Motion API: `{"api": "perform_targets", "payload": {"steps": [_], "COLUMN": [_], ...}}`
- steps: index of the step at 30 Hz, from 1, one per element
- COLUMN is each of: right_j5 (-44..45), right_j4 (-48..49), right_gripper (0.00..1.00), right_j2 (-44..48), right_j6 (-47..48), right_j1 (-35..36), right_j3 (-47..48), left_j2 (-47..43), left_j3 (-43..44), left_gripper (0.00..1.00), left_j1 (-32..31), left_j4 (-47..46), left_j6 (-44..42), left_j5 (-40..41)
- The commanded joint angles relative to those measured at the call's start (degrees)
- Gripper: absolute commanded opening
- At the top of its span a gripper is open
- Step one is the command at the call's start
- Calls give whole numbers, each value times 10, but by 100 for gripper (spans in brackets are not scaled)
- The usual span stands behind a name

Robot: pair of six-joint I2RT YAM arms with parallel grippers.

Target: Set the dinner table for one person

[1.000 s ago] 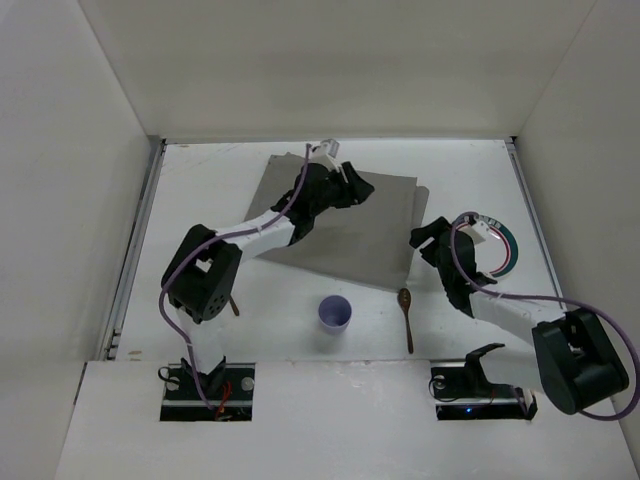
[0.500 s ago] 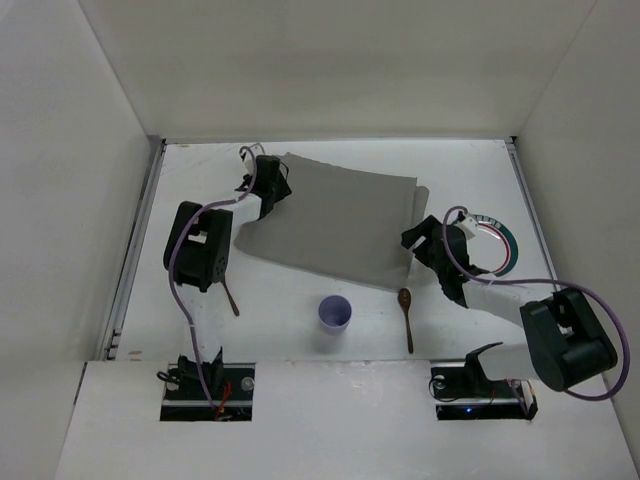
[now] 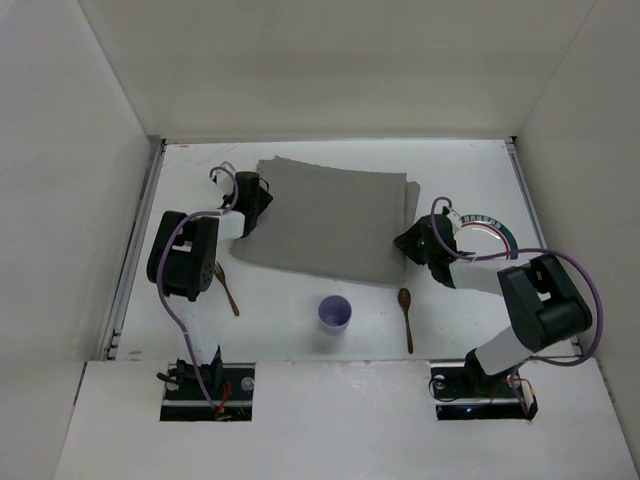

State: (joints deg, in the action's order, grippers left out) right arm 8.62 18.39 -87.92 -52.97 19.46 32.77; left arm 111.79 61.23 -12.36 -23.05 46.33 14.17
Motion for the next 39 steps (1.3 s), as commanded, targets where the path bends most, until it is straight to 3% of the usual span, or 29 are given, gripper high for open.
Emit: {"api": "perform_targets", "payload": {"steps": [1, 4, 10, 19, 39], "right_j5": [-13, -19, -25, -33, -12], "right_j4": [4, 3, -32, -74, -30], "right_gripper": [39, 26, 14, 14, 16], "right_j2": [-14, -31, -113, -176, -72], "right_j6": [-15, -20, -6, -2, -18], "right_j1": [-3, -18, -47, -76, -72], "right_j3": [41, 75, 181, 273, 132], "left_j2": [-21, -6, 28, 59, -35], "left_j3": [-17, -14, 21, 72, -78], "left_gripper": [41, 41, 40, 39, 36], "left_j1": [-10, -3, -1, 6, -11], "left_j4": [0, 6, 12, 35, 7], "left_j6": [13, 31, 46, 36, 53], "left_j5": [23, 20, 7, -12, 38]}}
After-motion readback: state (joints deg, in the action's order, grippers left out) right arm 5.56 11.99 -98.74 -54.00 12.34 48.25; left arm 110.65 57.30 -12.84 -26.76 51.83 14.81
